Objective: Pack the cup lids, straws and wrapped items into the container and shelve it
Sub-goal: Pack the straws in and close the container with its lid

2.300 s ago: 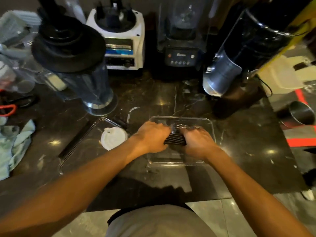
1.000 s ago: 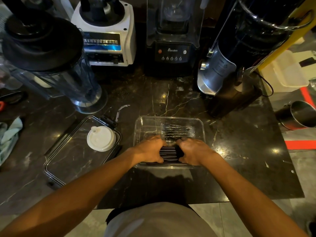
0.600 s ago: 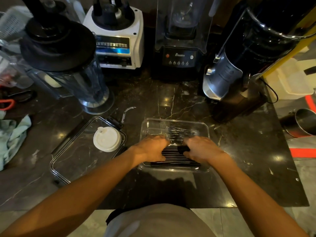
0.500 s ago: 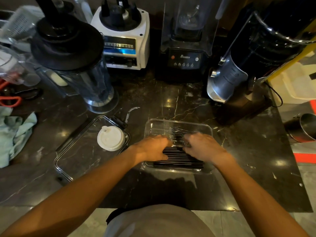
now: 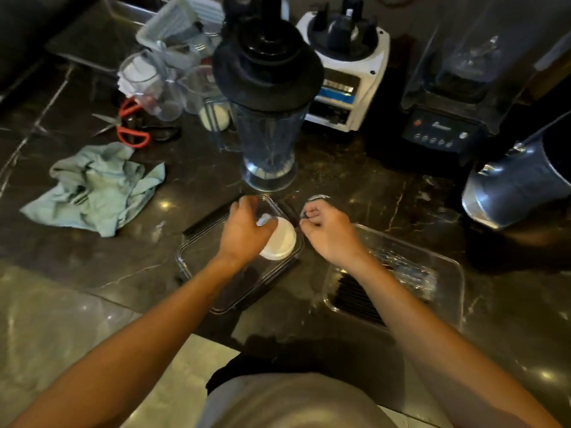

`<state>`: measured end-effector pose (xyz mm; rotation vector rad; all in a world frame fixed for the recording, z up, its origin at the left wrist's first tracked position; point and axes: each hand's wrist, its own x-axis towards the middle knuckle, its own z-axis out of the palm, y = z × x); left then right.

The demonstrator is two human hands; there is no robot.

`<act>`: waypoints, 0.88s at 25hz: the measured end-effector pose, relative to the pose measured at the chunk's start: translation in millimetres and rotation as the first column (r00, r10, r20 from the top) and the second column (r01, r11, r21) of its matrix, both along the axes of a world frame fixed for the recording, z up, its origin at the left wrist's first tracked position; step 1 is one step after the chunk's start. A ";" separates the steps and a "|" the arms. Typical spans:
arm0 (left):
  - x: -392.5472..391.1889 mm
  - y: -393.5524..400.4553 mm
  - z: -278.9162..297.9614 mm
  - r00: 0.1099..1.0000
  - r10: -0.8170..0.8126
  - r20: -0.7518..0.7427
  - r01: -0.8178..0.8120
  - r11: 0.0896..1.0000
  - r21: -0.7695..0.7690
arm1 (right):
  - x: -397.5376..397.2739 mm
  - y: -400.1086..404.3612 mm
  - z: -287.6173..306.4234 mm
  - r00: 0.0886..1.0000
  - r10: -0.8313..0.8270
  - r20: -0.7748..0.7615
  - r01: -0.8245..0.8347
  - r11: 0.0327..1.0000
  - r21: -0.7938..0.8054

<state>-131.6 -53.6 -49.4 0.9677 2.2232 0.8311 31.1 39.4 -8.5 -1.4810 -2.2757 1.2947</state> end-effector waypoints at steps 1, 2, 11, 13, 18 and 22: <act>-7.2 -5.8 -9.7 1.000 0.020 0.013 -0.020 0.999 -0.040 | -10.9 -3.3 -7.5 0.999 0.008 0.031 -0.007 0.999 -0.045; -12.1 -11.6 -18.2 0.999 0.024 0.032 -0.021 0.997 -0.077 | -20.0 -6.9 -15.5 0.997 0.023 0.067 -0.017 0.997 -0.079; -11.2 -19.4 -35.6 0.930 0.053 0.364 0.007 0.987 -0.161 | -43.8 -19.3 -49.7 0.971 -0.010 0.239 0.030 0.996 -0.081; -13.2 -17.7 -35.7 0.901 0.087 0.426 -0.013 0.985 -0.174 | -42.5 -18.1 -48.3 0.978 -0.039 0.204 0.060 0.993 -0.097; -23.5 -18.5 -25.1 0.826 0.145 0.545 -0.039 0.979 -0.201 | -35.8 -15.9 -43.9 0.990 -0.084 0.116 0.101 0.984 -0.150; -20.9 -15.6 -11.5 0.781 0.158 0.605 -0.088 0.986 -0.143 | -32.5 -12.0 -34.2 0.989 -0.148 0.026 0.150 0.967 -0.206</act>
